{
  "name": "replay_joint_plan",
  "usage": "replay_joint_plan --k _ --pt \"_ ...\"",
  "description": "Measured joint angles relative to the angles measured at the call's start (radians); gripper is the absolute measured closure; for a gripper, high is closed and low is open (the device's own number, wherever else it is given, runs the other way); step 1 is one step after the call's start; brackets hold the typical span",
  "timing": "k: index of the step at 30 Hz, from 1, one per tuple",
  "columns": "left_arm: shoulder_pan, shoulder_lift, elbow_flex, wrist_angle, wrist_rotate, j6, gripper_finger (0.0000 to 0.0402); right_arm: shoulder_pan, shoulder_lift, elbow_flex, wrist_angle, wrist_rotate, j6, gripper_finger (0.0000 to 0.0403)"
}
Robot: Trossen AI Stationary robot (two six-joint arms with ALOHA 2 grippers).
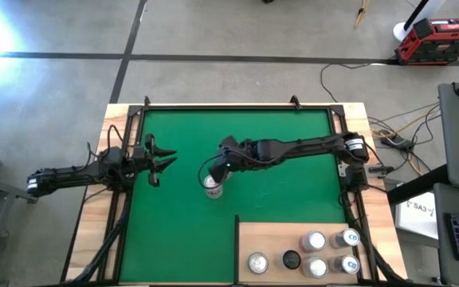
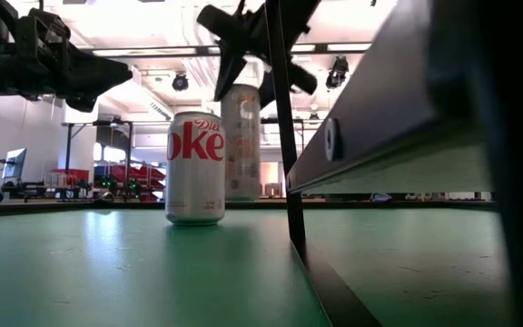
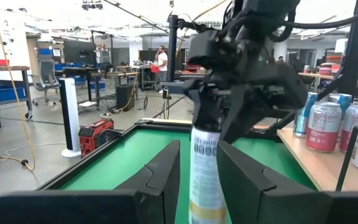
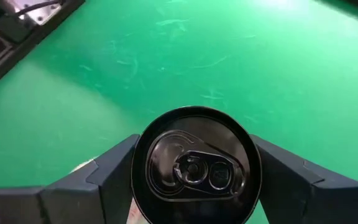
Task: Place canned beverage on shelf
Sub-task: Put the white yellow soda can on the shelf aligned with the other white yellow soda can
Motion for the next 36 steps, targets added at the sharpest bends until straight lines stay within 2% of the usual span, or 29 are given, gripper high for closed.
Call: replay_joint_plan --k 13,17,23,30,36 --pt "0.0 0.0 0.0 0.0 0.0 0.0 0.0313 0.099 -0.121 0.0 -0.216 0.064 0.043 0.0151" --pt "0.0 0.0 0.0 0.0 0.0 0.0 0.0313 0.163 -0.166 0.0 -0.279 0.144 0.084 0.0151" --pt "0.0 0.0 0.0 0.001 0.0 0.0 0.0313 0.285 -0.213 0.0 -0.413 0.237 0.269 0.0151" --pt "0.0 0.0 0.0 0.0 0.0 0.0 0.0313 0.416 -0.224 0.0 -0.609 0.262 0.616 0.0151" --pt "0.0 0.0 0.0 0.001 0.0 0.0 0.0313 0.54 -0.224 0.0 -0.668 0.269 0.787 0.0151"
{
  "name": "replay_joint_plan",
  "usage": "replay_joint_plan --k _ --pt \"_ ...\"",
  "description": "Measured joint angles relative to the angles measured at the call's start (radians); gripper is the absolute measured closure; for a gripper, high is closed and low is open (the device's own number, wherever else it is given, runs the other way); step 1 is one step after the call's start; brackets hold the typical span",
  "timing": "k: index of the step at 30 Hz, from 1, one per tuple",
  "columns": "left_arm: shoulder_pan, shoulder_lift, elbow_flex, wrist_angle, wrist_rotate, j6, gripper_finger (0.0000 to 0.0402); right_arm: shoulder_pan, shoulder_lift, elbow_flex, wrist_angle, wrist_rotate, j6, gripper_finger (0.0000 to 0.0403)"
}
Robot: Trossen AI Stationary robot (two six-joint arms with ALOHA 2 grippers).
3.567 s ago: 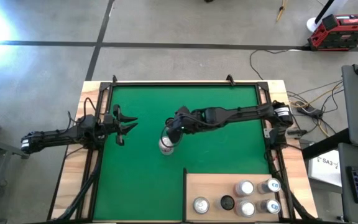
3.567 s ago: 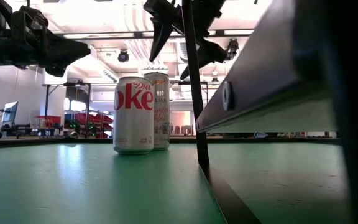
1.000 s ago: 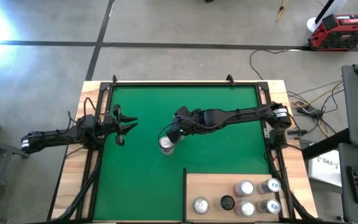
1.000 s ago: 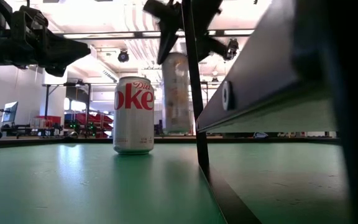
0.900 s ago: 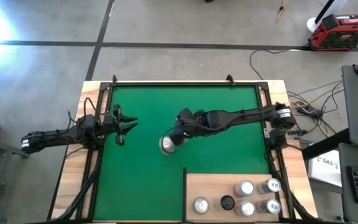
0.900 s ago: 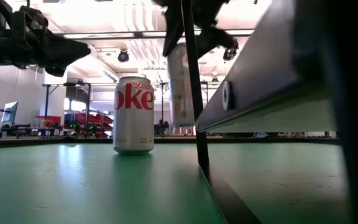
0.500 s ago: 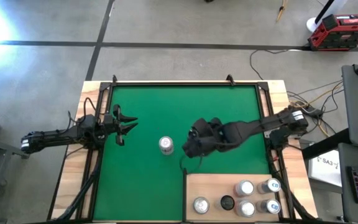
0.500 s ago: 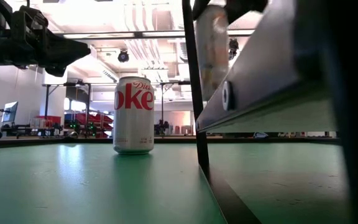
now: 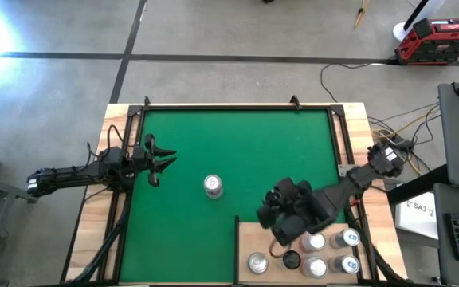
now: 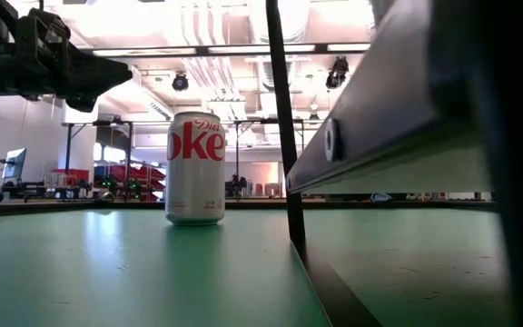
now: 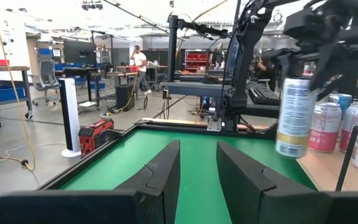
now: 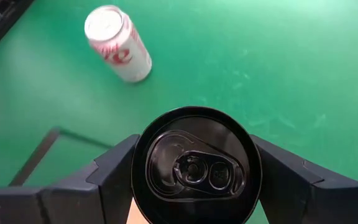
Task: Place canned beverage on shelf
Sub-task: Put the white yellow soda can on the shelf aligned with the other white yellow soda can
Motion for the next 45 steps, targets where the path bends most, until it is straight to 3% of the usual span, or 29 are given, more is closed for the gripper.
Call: replay_joint_plan --k 11,20,45 --pt "0.0 0.0 0.0 0.0 0.0 0.0 0.0313 0.23 0.033 -0.006 -0.044 0.099 0.198 0.0151" --pt "0.0 0.0 0.0 0.0 0.0 0.0 0.0313 0.326 0.067 -0.006 -0.039 0.094 0.27 0.0151" --pt "0.0 0.0 0.0 0.0 0.0 0.0 0.0313 0.354 0.101 -0.01 -0.051 0.022 0.311 0.0124"
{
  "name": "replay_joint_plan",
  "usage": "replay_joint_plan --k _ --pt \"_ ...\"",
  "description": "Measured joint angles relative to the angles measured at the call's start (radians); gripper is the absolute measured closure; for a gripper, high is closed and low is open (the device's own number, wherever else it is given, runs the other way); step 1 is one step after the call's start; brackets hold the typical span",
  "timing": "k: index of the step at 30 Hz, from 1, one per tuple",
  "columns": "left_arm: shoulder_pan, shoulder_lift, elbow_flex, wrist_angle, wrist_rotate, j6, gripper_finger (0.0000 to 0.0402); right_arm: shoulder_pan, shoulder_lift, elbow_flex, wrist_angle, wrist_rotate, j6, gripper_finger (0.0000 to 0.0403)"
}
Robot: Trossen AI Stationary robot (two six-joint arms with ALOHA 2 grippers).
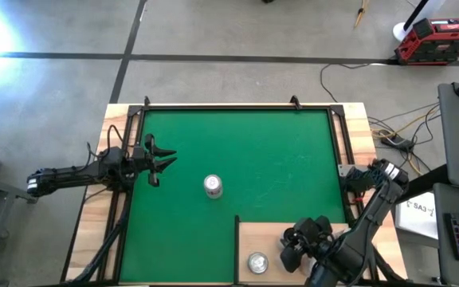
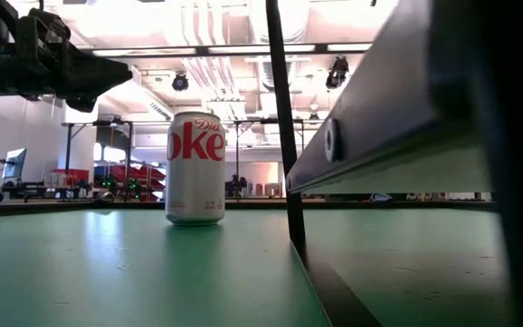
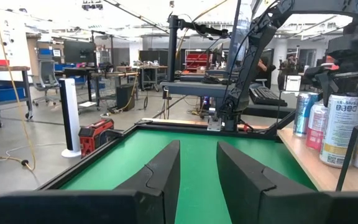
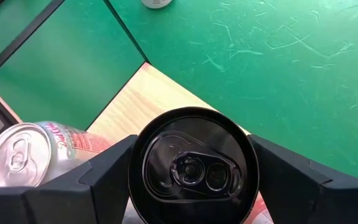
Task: Place canned beverage on shelf
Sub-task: Put the white yellow soda can on the shelf aligned with the other white yellow soda can
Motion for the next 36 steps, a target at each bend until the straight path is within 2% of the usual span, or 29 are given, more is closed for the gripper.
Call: replay_joint_plan --k 36 --pt "0.0 0.0 0.0 0.0 0.0 0.0 0.0313 -0.029 0.004 -0.001 0.028 0.001 0.008 0.0122"
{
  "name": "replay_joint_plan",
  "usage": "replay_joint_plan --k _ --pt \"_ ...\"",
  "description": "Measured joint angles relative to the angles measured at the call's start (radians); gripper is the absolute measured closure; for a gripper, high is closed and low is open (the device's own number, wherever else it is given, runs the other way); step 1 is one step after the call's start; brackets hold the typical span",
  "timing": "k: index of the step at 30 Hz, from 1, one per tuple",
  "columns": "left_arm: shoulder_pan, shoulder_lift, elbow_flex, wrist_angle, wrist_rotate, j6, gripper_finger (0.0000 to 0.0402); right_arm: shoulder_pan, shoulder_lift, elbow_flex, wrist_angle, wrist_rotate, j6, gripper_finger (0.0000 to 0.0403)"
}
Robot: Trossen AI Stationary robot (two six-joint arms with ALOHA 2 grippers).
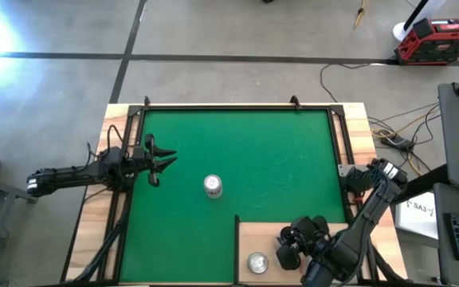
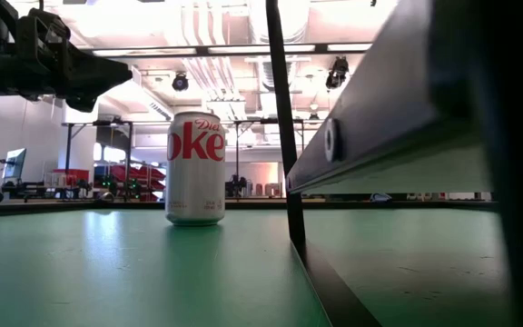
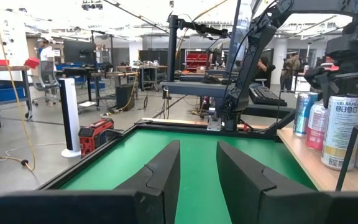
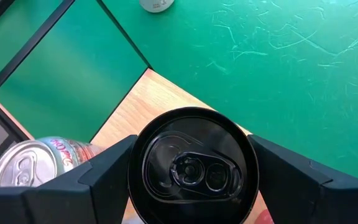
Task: Place canned beverage on shelf
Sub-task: Put the white yellow soda can on the shelf aligned with the other white yellow soda can, then put the red silver soda can on the shelf aligned with the other red silver soda can
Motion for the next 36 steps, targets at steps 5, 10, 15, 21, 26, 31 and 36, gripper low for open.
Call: replay_joint_plan --k 5,10,15,21,26,31,36 --pt "0.0 0.0 0.0 0.0 0.0 0.0 0.0313 -0.004 0.0 0.0 0.0 0.0 0.0 0.0122" --pt "0.0 0.0 0.0 0.0 0.0 0.0 0.0313 -0.005 0.0 0.0 0.0 0.0 -0.008 0.0122" --pt "0.0 0.0 0.0 0.0 0.0 0.0 0.0313 -0.005 0.0 0.0 0.0 0.0 -0.014 0.0122" --pt "0.0 0.0 0.0 0.0 0.0 0.0 0.0313 -0.005 0.0 0.0 0.0 0.0 -0.035 0.0121" --pt "0.0 0.0 0.0 0.0 0.0 0.0 0.0313 -0.005 0.0 0.0 0.005 0.01 -0.054 0.0101" --pt "0.0 0.0 0.0 0.0 0.0 0.0 0.0313 -0.005 -0.002 0.0 0.005 0.008 -0.052 0.0055" --pt "0.0 0.0 0.0 0.0 0.0 0.0 0.0313 -0.006 -0.015 0.027 0.001 0.007 -0.026 0.0025"
